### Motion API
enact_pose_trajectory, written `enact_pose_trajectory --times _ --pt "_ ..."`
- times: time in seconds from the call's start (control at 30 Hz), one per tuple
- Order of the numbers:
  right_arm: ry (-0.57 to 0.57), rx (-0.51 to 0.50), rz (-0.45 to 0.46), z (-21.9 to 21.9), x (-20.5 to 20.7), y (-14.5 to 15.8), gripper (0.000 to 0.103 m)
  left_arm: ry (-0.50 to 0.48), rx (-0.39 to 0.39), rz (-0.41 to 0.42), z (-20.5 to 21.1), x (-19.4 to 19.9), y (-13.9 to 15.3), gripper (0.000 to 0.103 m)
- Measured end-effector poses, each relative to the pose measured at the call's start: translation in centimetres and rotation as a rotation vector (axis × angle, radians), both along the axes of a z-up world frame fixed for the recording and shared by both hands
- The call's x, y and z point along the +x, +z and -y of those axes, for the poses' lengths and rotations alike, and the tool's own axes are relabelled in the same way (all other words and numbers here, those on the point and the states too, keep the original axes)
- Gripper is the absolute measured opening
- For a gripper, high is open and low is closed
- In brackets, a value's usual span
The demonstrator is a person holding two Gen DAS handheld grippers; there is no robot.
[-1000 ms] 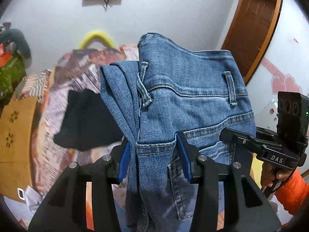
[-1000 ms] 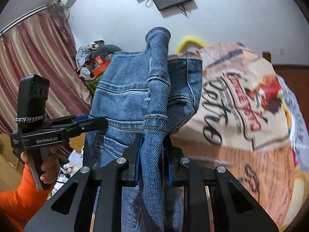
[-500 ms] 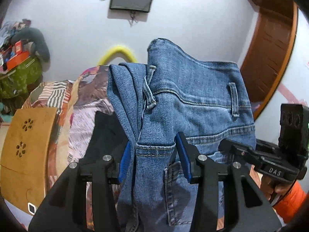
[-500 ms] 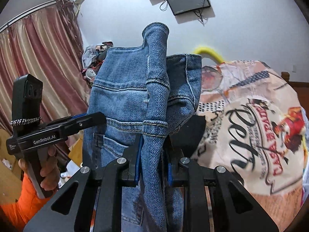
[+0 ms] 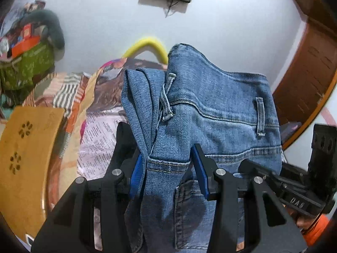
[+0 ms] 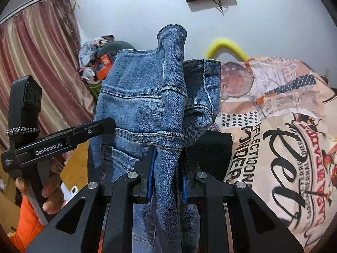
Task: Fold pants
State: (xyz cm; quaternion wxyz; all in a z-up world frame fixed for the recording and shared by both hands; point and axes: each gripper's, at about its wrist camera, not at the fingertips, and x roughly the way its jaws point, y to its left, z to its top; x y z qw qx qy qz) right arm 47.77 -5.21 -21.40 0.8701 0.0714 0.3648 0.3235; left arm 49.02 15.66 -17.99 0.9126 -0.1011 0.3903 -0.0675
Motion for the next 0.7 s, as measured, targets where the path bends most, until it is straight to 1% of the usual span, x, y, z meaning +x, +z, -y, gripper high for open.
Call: enact_pose_trajectory --times 0.1,0.17,0.3,0.37,0.43,0.5,0.53,0.6,0.63,0.7 --pt "-0.016 -0.014 -0.025 -0.5 1.8 -1.4 0.019 0.021 0.005 -0.026 0.0 1.8 -1.5 0.045" --pt "-0.018 -0.019 -0.050 -0.9 2.9 -2.2 0.018 0.034 0.012 -0.055 -0.1 3.2 -3.0 0.045" --pt "-0.021 -0.062 -0.085 -1.6 4.7 -4.2 0.018 0.046 -0.004 -0.132 -0.5 5.9 -6.4 0.045" --pt "-0.023 -0.100 -0.103 -2.1 5.5 -5.3 0.018 0.059 -0.015 -0.169 -0.7 7.0 -8.3 0.045" --pt "-0.018 -0.154 -0.117 -2.8 6.3 -6.2 0.018 0.077 -0.009 -0.210 -0.8 8.0 -10.3 0.044" --pt "-0.015 -0.199 -0.142 -3.3 6.9 -7.2 0.018 0.092 -0.006 -0.253 -0.9 8.9 -12.4 0.041" --pt "-0.015 -0.225 -0.153 -3.5 7.1 -7.6 0.018 0.091 -0.006 -0.263 -0.9 9.0 -12.9 0.041" --pt "-0.015 -0.269 -0.166 -3.6 7.2 -8.3 0.019 0.089 0.005 -0.256 -0.5 8.8 -13.0 0.041" --pt "-0.018 -0.275 -0.173 -3.5 7.1 -8.4 0.024 0.079 0.036 -0.244 0.0 8.6 -12.8 0.041" --pt "-0.039 -0.273 -0.199 -2.8 6.9 -8.5 0.029 0.064 0.091 -0.232 0.6 8.0 -12.5 0.041"
